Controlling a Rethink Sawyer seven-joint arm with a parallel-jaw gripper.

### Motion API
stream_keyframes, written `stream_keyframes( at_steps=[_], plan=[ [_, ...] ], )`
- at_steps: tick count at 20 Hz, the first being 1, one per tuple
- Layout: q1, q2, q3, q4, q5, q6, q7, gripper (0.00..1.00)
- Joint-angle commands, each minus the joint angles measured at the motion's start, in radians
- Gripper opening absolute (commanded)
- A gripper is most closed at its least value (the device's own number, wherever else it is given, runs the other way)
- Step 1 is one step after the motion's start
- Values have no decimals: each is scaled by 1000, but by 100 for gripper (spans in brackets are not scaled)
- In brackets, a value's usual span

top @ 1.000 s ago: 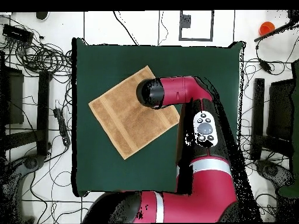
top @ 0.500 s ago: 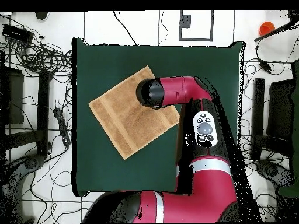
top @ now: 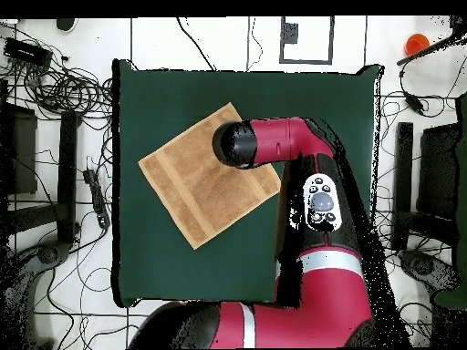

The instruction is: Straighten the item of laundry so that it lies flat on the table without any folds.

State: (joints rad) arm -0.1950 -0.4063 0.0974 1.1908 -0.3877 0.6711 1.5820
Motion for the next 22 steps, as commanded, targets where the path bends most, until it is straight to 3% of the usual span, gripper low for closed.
stream_keyframes(
  at_steps=[1,22],
  plan=[
    [10,2,47,123,-59,52,-86,100],
    [-6,15,62,130,-150,9,-99,100]
  ],
)
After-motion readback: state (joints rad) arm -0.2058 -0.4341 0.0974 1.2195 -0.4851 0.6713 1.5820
